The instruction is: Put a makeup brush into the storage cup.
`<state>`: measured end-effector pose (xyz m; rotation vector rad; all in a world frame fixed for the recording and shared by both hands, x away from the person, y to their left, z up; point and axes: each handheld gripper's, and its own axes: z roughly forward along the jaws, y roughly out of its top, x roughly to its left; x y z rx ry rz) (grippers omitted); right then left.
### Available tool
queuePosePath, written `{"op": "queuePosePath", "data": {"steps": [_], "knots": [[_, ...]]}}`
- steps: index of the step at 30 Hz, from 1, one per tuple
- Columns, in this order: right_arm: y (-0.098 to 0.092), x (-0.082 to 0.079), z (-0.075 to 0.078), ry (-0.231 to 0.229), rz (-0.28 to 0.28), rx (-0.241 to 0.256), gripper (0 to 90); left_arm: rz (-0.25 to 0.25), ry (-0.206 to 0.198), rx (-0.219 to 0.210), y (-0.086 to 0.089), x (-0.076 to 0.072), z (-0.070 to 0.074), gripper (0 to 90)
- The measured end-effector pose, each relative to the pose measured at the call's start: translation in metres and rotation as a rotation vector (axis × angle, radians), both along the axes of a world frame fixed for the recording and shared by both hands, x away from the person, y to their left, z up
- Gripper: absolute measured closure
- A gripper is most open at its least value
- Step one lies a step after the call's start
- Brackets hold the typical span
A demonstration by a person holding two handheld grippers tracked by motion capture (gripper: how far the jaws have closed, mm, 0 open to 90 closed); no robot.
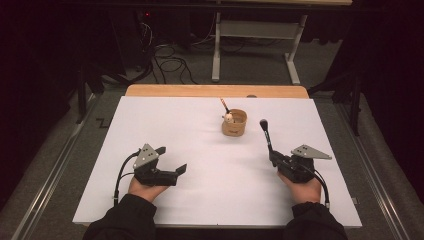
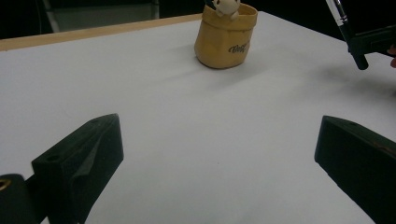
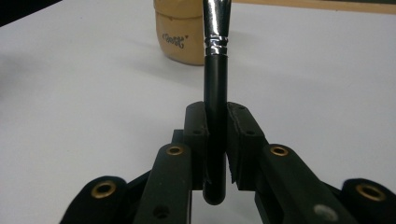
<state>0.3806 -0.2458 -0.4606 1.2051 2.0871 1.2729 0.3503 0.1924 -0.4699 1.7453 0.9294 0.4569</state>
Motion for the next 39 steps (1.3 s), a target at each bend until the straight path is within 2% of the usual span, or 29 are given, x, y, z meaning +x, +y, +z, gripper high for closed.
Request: {"op": "queuePosePath", "data": {"steps": [8, 10, 11, 20, 27, 36, 39], "knots": [[-0.001, -0.004, 0.003, -0.082, 0.006, 0.021, 80.9, -0.006, 0.008, -0.011, 0.000, 0.000, 0.000, 1.9], [-0.001, -0.005, 0.004, -0.090, 0.005, 0.027, 80.9, -0.007, 0.010, -0.013, 0.000, 0.000, 0.000, 1.9], [-0.001, -0.006, 0.005, -0.110, 0.007, 0.035, 80.9, -0.006, 0.011, -0.016, 0.000, 0.000, 0.000, 1.9], [0.000, -0.012, 0.010, -0.183, 0.038, 0.045, 80.9, -0.016, 0.004, -0.027, 0.000, 0.000, 0.001, 5.2], [0.000, -0.017, 0.016, -0.242, 0.040, 0.086, 80.9, -0.023, 0.005, -0.042, -0.001, -0.001, 0.001, 6.0], [0.003, -0.019, 0.018, -0.260, 0.054, 0.086, 80.9, -0.024, 0.005, -0.067, -0.002, -0.003, 0.004, 4.7], [0.004, -0.019, 0.019, -0.257, 0.062, 0.086, 80.9, -0.022, -0.003, -0.061, -0.004, -0.003, 0.006, 2.4]]}}
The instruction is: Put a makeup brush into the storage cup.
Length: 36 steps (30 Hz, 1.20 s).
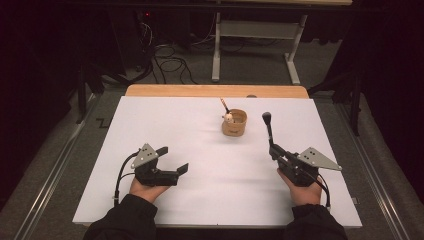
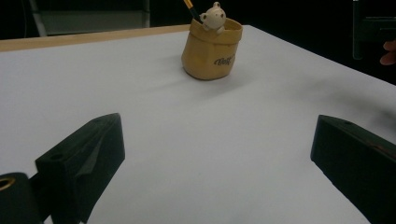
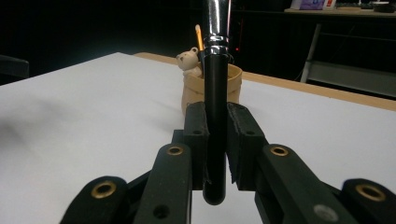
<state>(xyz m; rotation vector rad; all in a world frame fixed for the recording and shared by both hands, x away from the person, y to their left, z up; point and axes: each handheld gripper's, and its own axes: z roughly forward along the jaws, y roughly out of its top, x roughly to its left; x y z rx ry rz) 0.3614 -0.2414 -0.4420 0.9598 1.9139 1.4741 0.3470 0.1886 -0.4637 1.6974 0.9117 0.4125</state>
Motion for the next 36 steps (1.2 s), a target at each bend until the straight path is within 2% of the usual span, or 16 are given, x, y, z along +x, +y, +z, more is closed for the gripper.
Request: {"op": "queuePosePath", "data": {"steps": [4, 12, 17, 24, 30, 36], "knots": [[0.002, -0.001, 0.001, -0.004, 0.009, -0.005, 80.9, -0.009, -0.004, -0.007, -0.006, 0.000, 0.006, 0.1], [0.010, -0.001, 0.010, -0.027, 0.029, -0.022, 80.9, -0.040, -0.040, 0.016, -0.028, 0.007, 0.028, 0.1], [0.016, 0.003, 0.020, -0.050, 0.032, -0.036, 80.9, -0.049, -0.052, -0.001, -0.038, 0.014, 0.036, 0.1], [0.027, 0.014, 0.032, -0.062, 0.029, -0.007, 80.9, -0.069, -0.072, -0.034, -0.056, 0.030, 0.049, 0.1], [0.038, 0.019, 0.036, -0.077, 0.035, -0.003, 80.9, -0.082, -0.078, -0.037, -0.065, 0.033, 0.050, 0.1], [0.044, 0.017, 0.028, -0.087, 0.035, -0.022, 80.9, -0.097, -0.064, -0.017, -0.069, 0.031, 0.044, 0.1]]}}
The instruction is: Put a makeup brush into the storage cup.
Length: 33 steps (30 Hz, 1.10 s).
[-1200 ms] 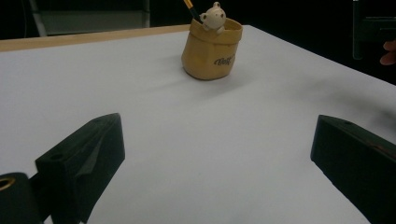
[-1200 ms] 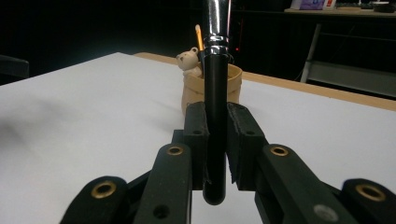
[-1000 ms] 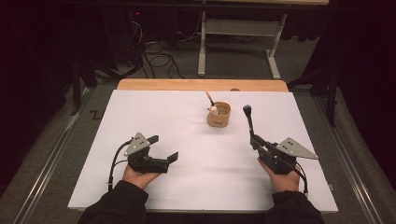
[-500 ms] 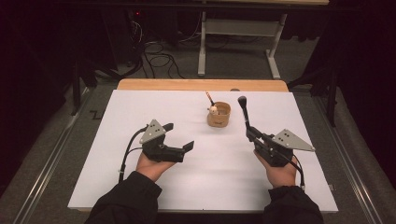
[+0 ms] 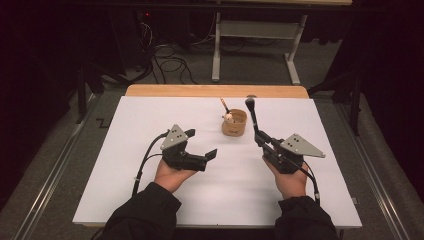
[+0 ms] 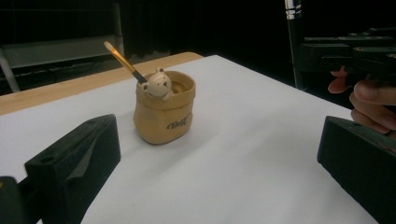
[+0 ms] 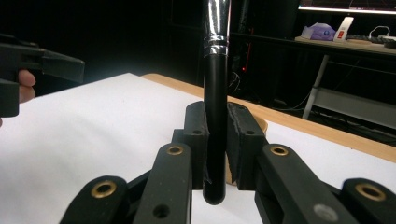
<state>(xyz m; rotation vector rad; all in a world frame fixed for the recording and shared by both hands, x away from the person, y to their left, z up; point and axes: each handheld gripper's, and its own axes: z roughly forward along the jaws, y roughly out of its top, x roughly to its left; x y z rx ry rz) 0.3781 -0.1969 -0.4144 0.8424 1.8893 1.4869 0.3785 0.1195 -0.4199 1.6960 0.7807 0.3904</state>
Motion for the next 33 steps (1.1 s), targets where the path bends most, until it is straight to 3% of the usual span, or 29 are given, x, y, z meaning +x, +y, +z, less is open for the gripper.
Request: {"op": "queuePosePath", "data": {"steps": [6, 14, 25, 33], "knots": [[0.003, -0.006, -0.014, 0.008, 0.009, -0.046, 80.9, -0.017, 0.009, -0.008, -0.002, -0.004, -0.006, 0.3], [0.007, -0.015, -0.020, 0.000, 0.058, -0.058, 80.9, -0.037, 0.022, -0.020, 0.001, -0.012, -0.009, 1.6], [0.027, -0.023, -0.027, 0.004, 0.128, -0.046, 80.9, -0.048, 0.022, -0.073, 0.005, -0.015, -0.003, 4.6], [0.040, -0.027, -0.031, 0.014, 0.173, -0.053, 80.9, -0.069, 0.024, -0.083, 0.003, -0.017, -0.003, 8.9]]}}
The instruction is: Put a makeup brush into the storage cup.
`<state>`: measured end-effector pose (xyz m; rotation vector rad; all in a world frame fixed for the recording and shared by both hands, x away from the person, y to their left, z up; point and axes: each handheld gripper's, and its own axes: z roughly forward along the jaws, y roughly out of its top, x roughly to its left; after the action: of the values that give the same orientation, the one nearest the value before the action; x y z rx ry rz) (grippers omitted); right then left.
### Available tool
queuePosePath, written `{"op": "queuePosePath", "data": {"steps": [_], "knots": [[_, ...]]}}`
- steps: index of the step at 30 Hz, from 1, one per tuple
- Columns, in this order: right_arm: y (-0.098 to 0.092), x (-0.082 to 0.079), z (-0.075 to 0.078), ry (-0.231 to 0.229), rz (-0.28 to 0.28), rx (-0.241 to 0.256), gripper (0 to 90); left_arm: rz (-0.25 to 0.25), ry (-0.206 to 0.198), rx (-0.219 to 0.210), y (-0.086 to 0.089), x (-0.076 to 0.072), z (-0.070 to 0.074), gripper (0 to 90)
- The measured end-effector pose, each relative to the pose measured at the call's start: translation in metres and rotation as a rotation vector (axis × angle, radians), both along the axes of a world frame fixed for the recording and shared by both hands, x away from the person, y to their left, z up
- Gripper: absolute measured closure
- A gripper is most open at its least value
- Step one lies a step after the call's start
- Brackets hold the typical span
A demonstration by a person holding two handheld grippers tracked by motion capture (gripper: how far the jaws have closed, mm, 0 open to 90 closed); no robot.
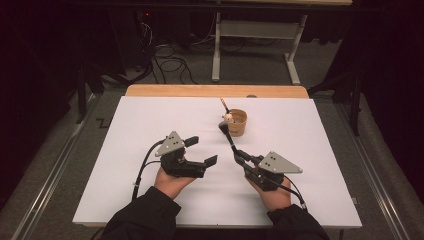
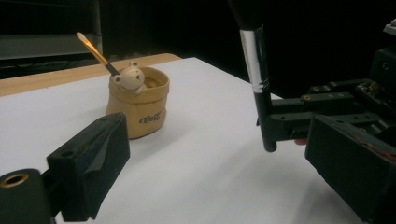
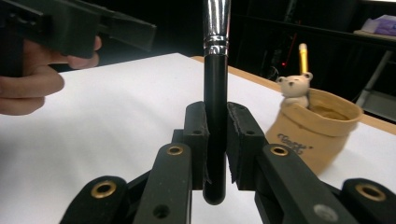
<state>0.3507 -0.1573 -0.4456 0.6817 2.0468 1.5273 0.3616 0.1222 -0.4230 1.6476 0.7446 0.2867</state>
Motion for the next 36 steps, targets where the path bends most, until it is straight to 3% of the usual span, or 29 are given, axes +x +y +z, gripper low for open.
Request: {"op": "queuePosePath", "data": {"steps": [8, 18, 23, 24, 30, 36], "knots": [[0.018, -0.008, -0.006, -0.002, 0.066, -0.014, 80.9, -0.018, 0.007, -0.022, -0.001, -0.002, 0.001, 12.4], [0.027, -0.012, -0.008, -0.005, 0.097, -0.018, 80.9, -0.050, 0.020, -0.034, -0.002, -0.002, 0.001, 19.2], [0.030, -0.013, -0.009, 0.002, 0.110, -0.011, 80.9, -0.074, 0.037, -0.069, 0.000, -0.001, -0.001, 28.5], [0.031, -0.014, -0.009, 0.004, 0.114, -0.012, 80.9, -0.081, 0.041, -0.077, 0.000, -0.001, -0.001, 34.1], [0.033, -0.014, -0.010, 0.004, 0.122, -0.021, 80.8, -0.091, 0.041, -0.099, 0.003, -0.001, -0.002, 48.5], [0.034, -0.015, -0.011, 0.008, 0.121, -0.026, 80.9, -0.116, 0.053, -0.134, 0.004, 0.000, -0.002, 58.4]]}}
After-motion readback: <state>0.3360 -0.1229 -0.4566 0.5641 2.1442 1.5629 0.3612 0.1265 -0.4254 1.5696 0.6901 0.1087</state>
